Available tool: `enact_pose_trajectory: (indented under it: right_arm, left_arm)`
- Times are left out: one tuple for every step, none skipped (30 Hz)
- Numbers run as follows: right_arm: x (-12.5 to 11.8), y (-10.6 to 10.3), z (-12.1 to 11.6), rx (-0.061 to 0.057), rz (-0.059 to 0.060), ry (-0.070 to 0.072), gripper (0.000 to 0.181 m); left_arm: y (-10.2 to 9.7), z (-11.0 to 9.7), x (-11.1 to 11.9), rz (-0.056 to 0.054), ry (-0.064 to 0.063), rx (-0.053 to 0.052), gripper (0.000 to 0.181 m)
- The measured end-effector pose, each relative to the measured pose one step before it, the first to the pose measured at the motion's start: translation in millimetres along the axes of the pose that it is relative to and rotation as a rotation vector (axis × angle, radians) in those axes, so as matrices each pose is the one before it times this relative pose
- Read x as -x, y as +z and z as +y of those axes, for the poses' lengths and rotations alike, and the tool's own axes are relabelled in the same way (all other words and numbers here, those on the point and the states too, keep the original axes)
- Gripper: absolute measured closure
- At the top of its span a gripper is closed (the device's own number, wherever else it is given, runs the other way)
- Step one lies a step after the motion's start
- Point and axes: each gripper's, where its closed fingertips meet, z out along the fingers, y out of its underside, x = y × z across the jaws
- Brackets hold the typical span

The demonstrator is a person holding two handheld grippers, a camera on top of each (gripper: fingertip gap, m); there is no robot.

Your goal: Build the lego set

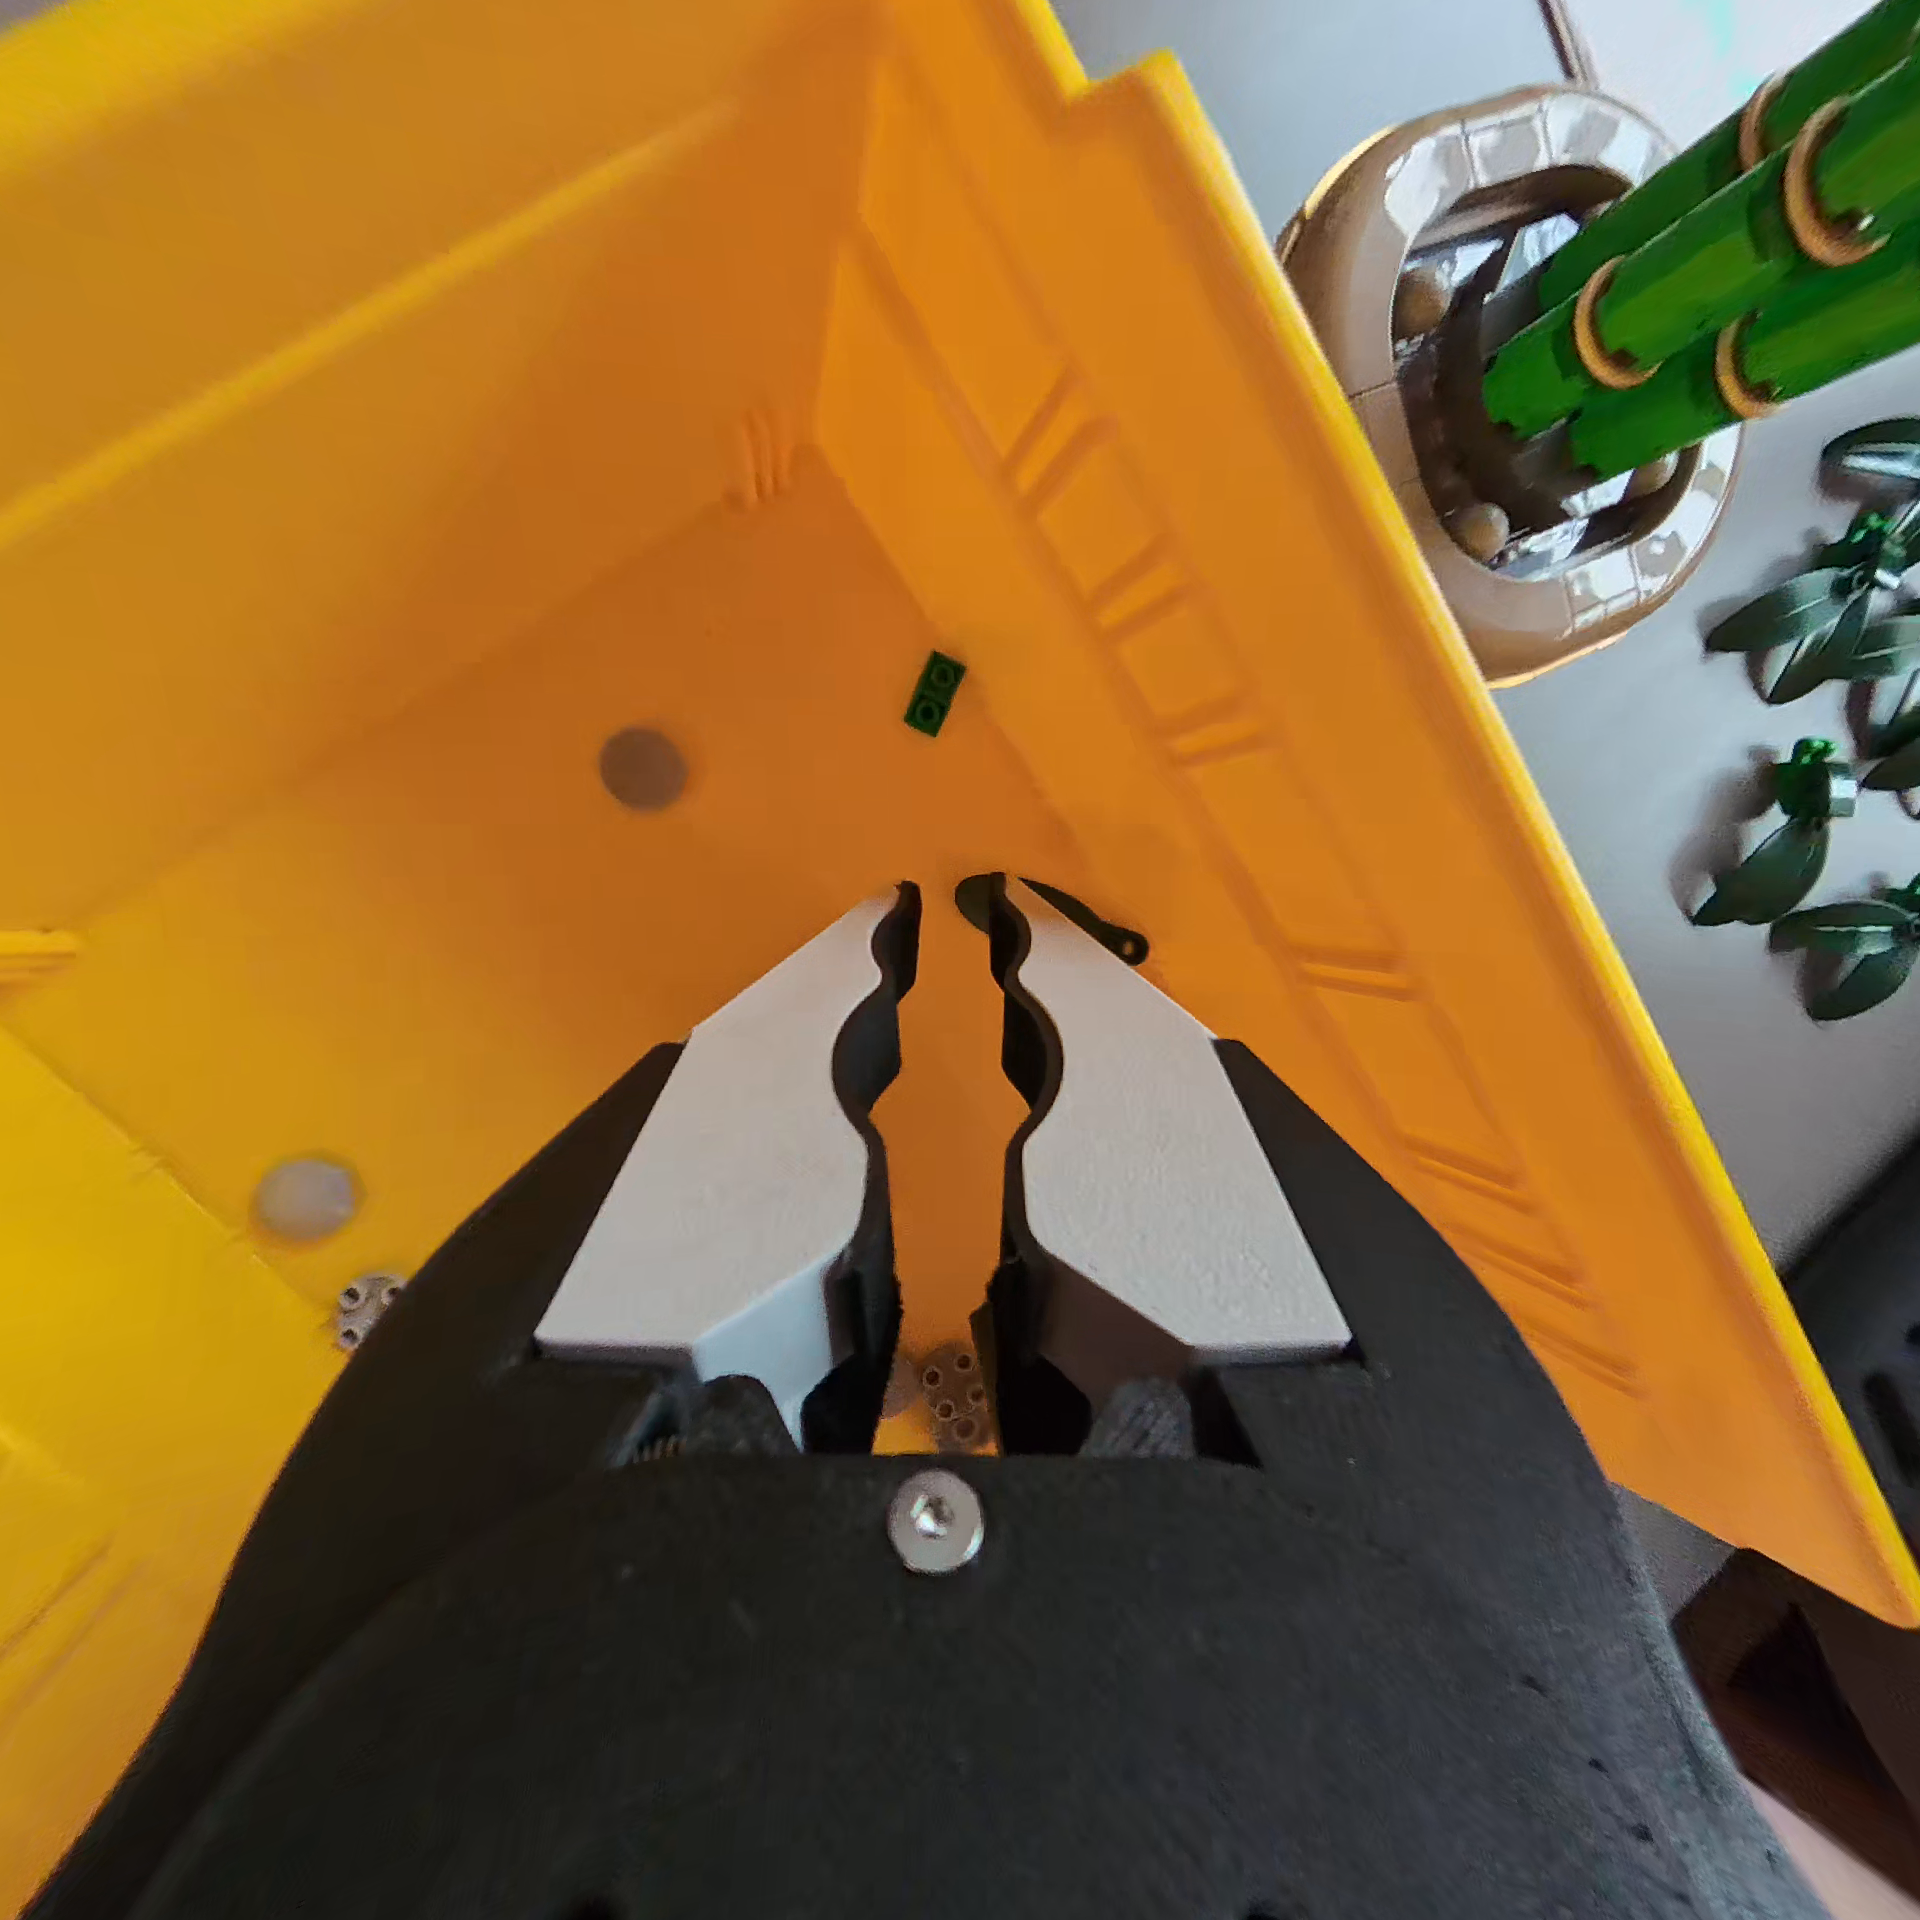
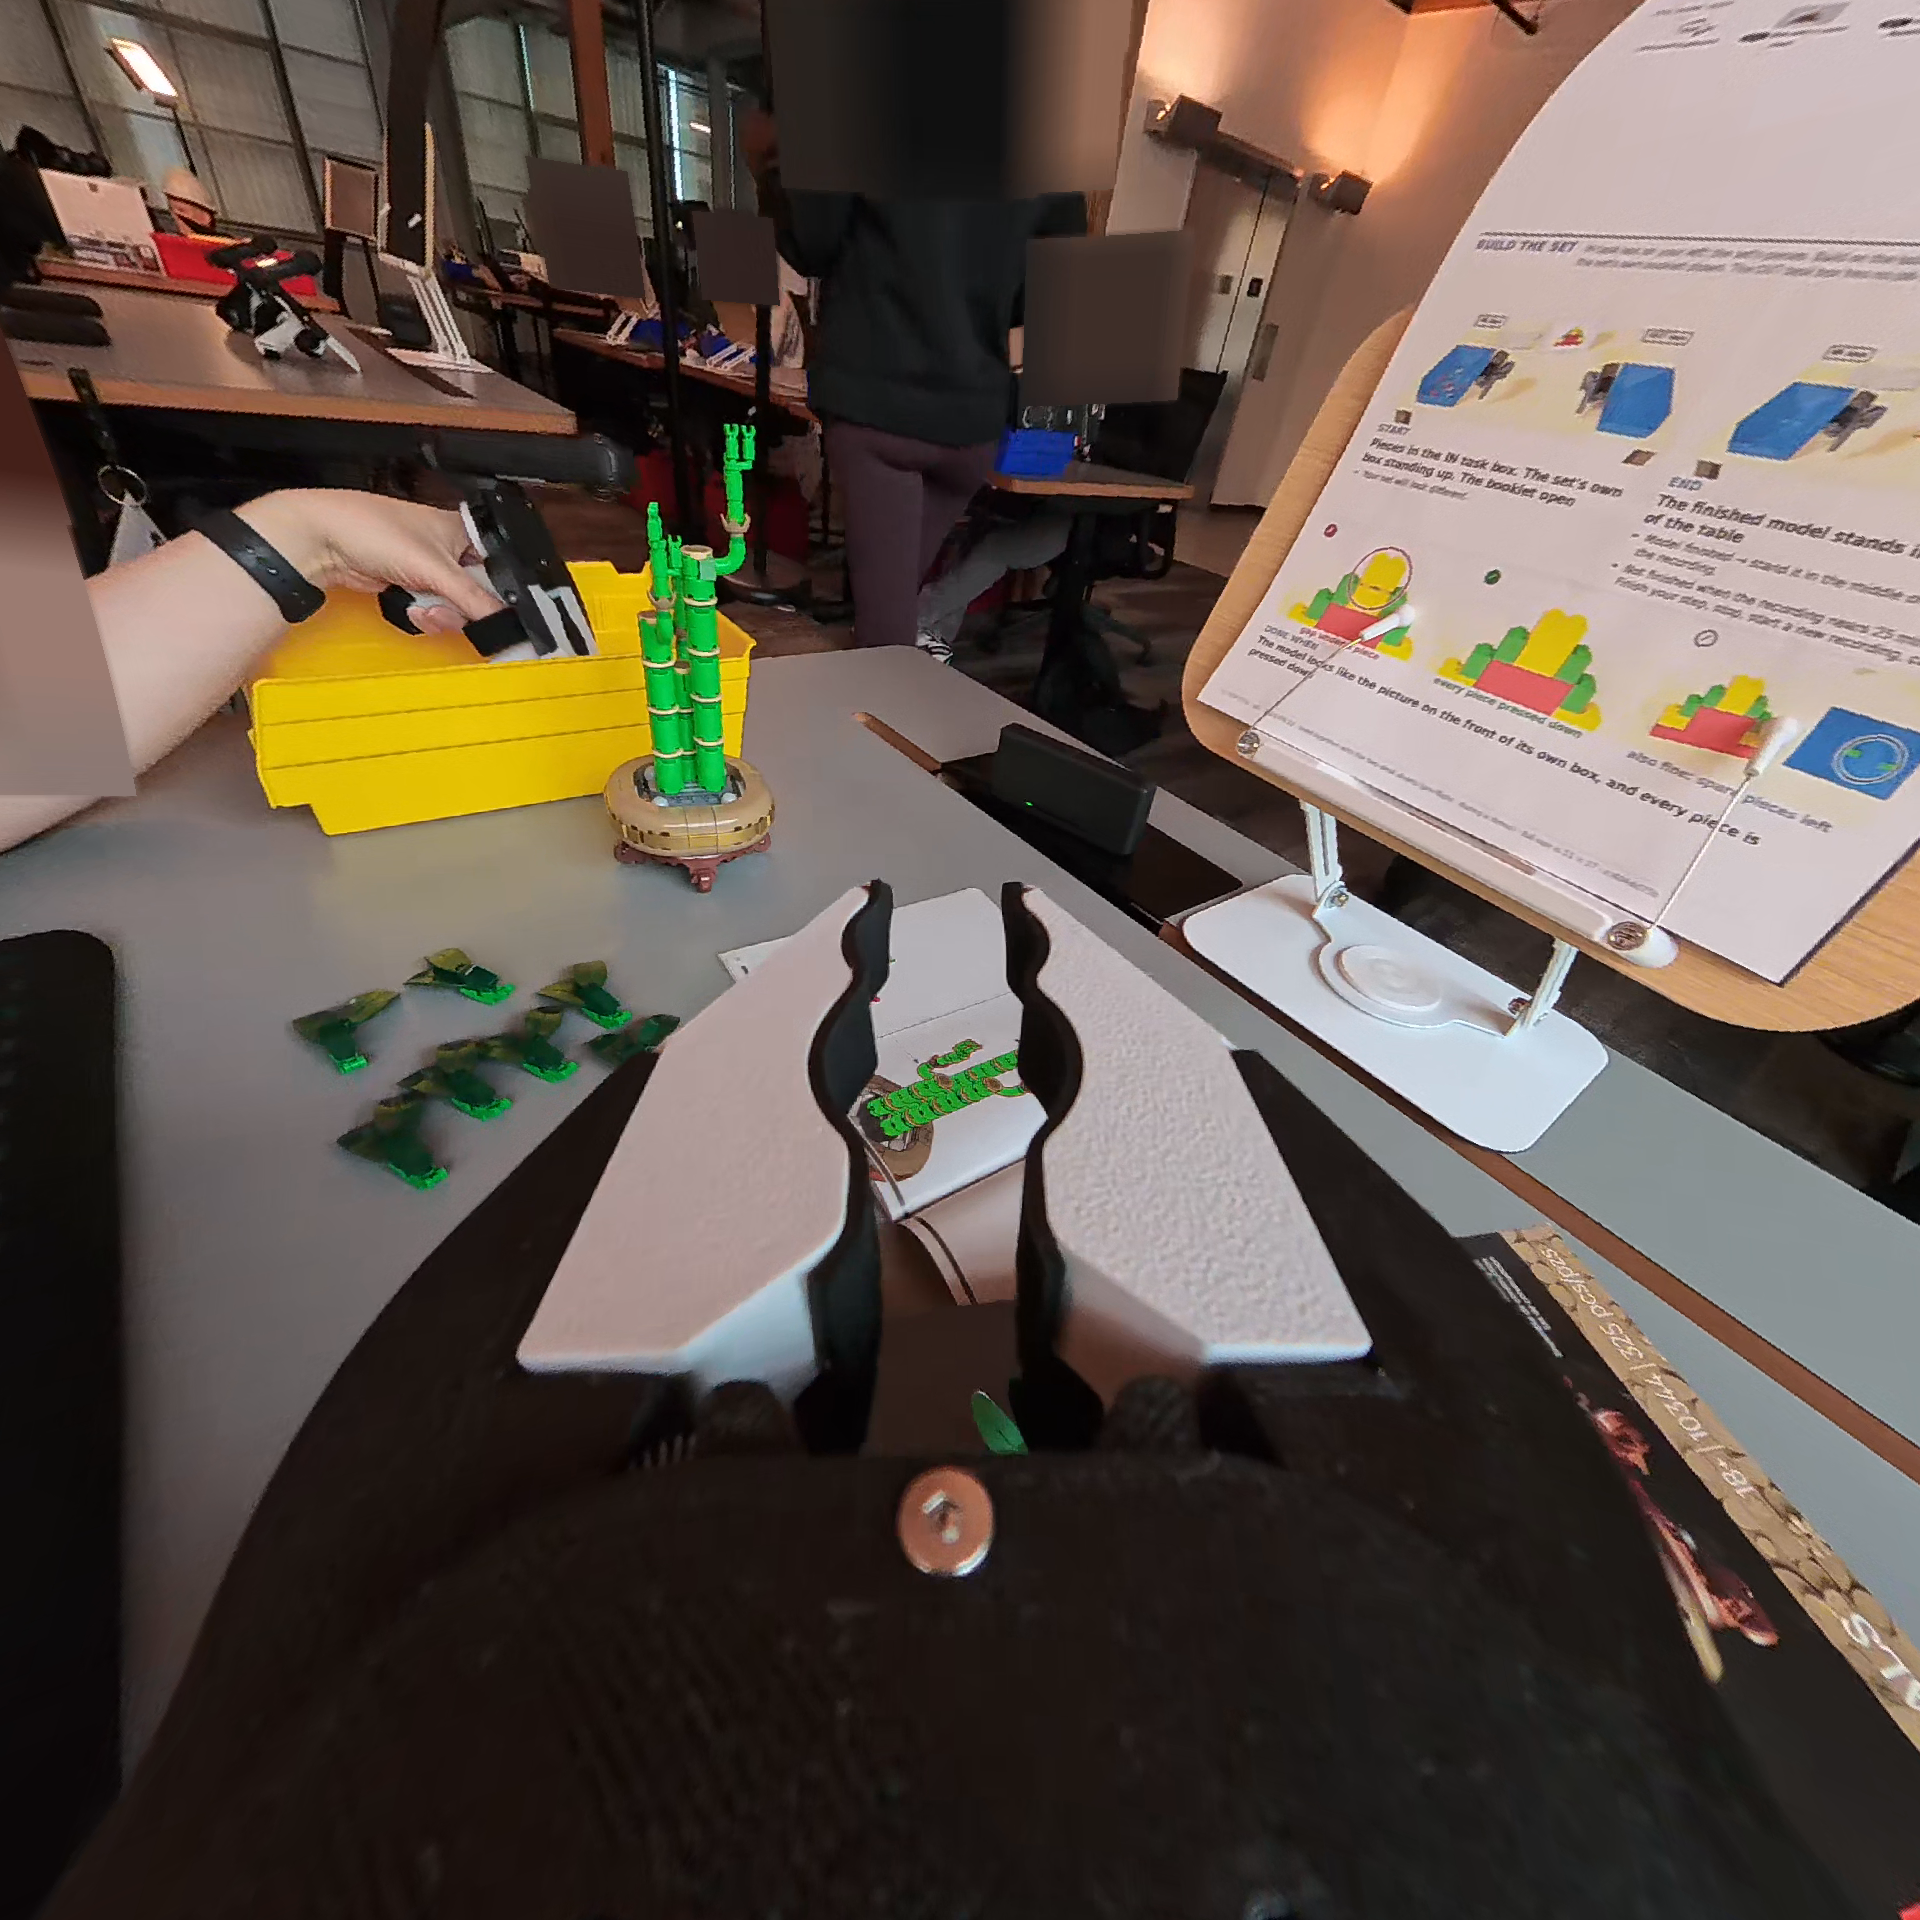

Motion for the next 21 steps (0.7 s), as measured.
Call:
enact_pose_trajectory:
  right_arm:
    - [0.60,0.93,0.72,0.0032,-0.0022,0.0012,0.161]
    - [0.49,0.71,0.93,0.0036,-0.0024,0.0021,0.161]
    - [0.33,0.59,0.91,0.0033,-0.0024,0.0018,0.161]
    - [0.15,0.56,0.97,0.0029,-0.0015,0.0020,0.161]
    - [0.28,0.66,0.92,0.0025,-0.0028,0.0023,0.161]
    - [0.54,0.61,1.13,0.0050,-0.0041,0.0016,0.161]
    - [0.47,0.58,1.55,0.0068,-0.0036,0.0003,0.161]
    - [-0.09,0.51,1.44,0.0066,-0.0005,-0.0003,0.161]
    - [-0.11,0.59,1.30,0.0048,-0.0005,0.0002,0.161]
    - [0.33,0.58,0.82,0.0026,-0.0037,0.0025,0.161]
    - [0.48,0.56,0.61,0.0033,-0.0041,0.0034,0.161]
    - [0.59,0.42,0.82,0.0045,-0.0028,0.0004,0.161]
    - [0.39,0.21,0.79,0.0053,0.0000,-0.0026,0.161]
    - [0.27,0.17,0.83,0.0058,0.0021,-0.0043,0.161]
    - [0.16,0.04,0.72,0.0047,0.0017,-0.0036,0.161]
    - [0.27,0.14,0.33,0.0014,-0.0006,-0.0007,0.161]
    - [0.11,0.23,0.23,0.0001,-0.0021,0.0020,0.161]
    - [0.03,0.27,0.30,0.0005,-0.0025,0.0031,0.161]
    - [0.10,0.34,0.54,0.0018,-0.0024,0.0021,0.161]
    - [0.17,0.33,0.63,0.0029,-0.0014,0.0002,0.161]
    - [-0.01,0.19,0.37,0.0025,0.0006,-0.0020,0.161]
  left_arm:
    - [2.69,1.75,-0.81,0.0087,0.0021,0.0134,0.169]
    - [2.29,0.87,-0.29,0.0085,0.0005,0.0046,0.169]
    - [2.15,1.12,-0.11,0.0130,-0.0005,0.0026,0.169]
    - [1.93,1.53,0.53,0.0127,-0.0028,0.0036,0.169]
    - [2.00,1.59,0.99,0.0117,-0.0032,0.0037,0.169]
    - [1.63,0.94,0.23,0.0149,-0.0014,0.0001,0.168]
    - [1.39,0.29,-0.38,0.0158,-0.0020,-0.0048,0.168]
    - [1.03,0.08,-0.10,0.0117,-0.0048,-0.0042,0.168]
    - [1.05,0.05,-0.30,0.0116,-0.0064,-0.0018,0.168]
    - [1.08,-0.04,-1.31,0.0168,-0.0054,-0.0018,0.167]
    - [1.29,-0.21,-2.25,0.0216,-0.0039,-0.0033,0.168]
    - [1.34,0.01,-2.00,0.0206,-0.0047,-0.0018,0.168]
    - [0.76,-0.25,-1.12,0.0160,-0.0077,-0.0024,0.170]
    - [0.27,-0.23,-0.76,0.0145,-0.0116,-0.0029,0.170]
    - [0.27,0.55,-0.85,0.0165,-0.0137,0.0007,0.171]
    - [0.30,1.23,-0.36,0.0138,-0.0114,0.0033,0.173]
    - [0.33,1.62,0.20,0.0090,-0.0067,0.0043,0.177]
    - [0.13,1.39,-0.04,0.0087,-0.0032,0.0033,0.180]
    - [-0.28,0.74,-0.24,0.0064,-0.0008,0.0008,0.180]
    - [-0.36,0.64,0.27,0.0002,0.0029,0.0010,0.181]
    - [-0.66,0.45,0.31,-0.0035,0.0047,0.0004,0.181]
